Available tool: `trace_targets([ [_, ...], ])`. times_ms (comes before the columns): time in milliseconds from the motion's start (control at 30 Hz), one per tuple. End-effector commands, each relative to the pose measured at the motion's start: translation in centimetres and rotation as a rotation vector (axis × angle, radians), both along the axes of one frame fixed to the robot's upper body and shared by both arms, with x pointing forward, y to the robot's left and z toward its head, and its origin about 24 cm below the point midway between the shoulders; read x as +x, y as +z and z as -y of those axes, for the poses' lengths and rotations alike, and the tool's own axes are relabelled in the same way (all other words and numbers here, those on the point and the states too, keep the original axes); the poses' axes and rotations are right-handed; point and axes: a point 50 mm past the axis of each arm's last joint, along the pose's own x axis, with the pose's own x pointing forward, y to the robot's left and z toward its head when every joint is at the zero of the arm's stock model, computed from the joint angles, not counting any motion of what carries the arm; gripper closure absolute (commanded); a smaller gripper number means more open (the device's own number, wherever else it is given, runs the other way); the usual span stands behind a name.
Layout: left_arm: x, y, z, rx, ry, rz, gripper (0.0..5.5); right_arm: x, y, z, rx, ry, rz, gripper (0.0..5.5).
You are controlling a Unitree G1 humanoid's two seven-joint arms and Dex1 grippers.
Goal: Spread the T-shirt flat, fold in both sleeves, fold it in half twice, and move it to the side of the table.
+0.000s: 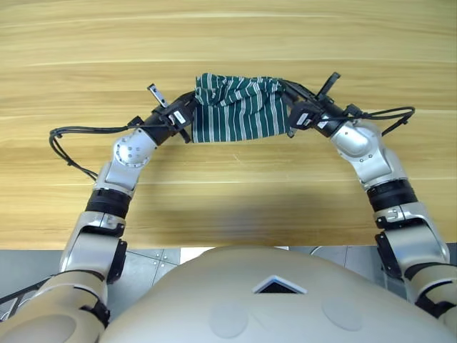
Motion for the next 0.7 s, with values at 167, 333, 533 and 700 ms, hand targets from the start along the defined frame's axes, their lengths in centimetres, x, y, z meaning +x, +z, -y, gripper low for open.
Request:
trace_targets([
  [167, 1.3, -0.7, 0.4, -0.022, 0.031, -0.051, 4.22, 2.5, -0.2, -0.4, -0.021, -0.074, 0.024, 3.82],
  [333, 3.1, -0.4, -0.4, -0.064, 0.139, -0.037, 3.57, 3.7, -0.7, -0.2, -0.021, -0.136, 0.018, 3.1],
  [533, 4.8, -0.1, -1.8, -0.118, 0.318, -0.008, 2.66, 4.6, -1.1, -0.5, -0.01, -0.198, 0.034, 2.34],
  [700, 5.4, -1.1, -1.6, -0.129, 0.389, -0.052, 1.88, 5.0, -2.0, -1.6, -0.026, -0.197, 0.005, 2.34],
])
